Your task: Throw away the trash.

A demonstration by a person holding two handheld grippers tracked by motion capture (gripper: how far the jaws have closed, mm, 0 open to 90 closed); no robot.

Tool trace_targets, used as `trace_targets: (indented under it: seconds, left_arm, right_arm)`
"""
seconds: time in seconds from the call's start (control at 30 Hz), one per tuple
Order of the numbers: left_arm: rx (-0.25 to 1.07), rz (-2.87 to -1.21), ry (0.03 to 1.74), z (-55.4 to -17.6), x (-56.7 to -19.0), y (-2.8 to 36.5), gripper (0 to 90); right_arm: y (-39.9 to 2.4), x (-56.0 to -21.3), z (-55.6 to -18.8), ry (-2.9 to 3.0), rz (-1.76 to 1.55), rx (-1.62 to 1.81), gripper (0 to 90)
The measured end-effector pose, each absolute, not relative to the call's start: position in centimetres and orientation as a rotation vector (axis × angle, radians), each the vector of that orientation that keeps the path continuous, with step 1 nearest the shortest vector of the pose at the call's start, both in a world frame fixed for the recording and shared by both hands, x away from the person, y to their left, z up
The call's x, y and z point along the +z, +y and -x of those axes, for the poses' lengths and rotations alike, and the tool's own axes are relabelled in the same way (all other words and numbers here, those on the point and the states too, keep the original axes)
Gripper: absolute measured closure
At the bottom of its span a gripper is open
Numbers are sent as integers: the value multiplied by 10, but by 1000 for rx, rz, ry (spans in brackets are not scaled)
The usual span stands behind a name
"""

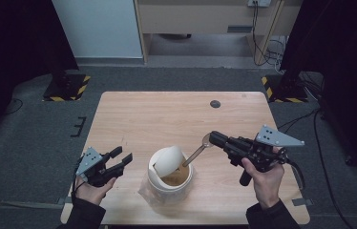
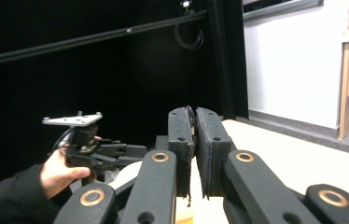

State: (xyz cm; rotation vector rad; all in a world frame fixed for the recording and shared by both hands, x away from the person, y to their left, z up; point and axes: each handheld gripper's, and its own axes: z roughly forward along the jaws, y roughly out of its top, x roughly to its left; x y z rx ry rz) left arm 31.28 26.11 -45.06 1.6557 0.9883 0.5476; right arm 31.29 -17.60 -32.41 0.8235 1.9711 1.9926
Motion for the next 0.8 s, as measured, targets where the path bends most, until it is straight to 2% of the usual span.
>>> trace_targets:
  seconds: [0.23, 0.43, 0.8]
  left_arm:
    - [545, -1726, 1092, -332, -472, 277, 320]
    - [556, -1753, 1182, -343, -486, 291, 295]
    - [555, -1766, 1183, -345, -488, 291, 284]
  right_arm:
    - [-162, -340, -313, 2044, -822, 1928, 853]
    - [-151, -350, -311, 2068, -798, 1879, 852]
    - [-130, -374, -306, 2148, -756, 1805, 839]
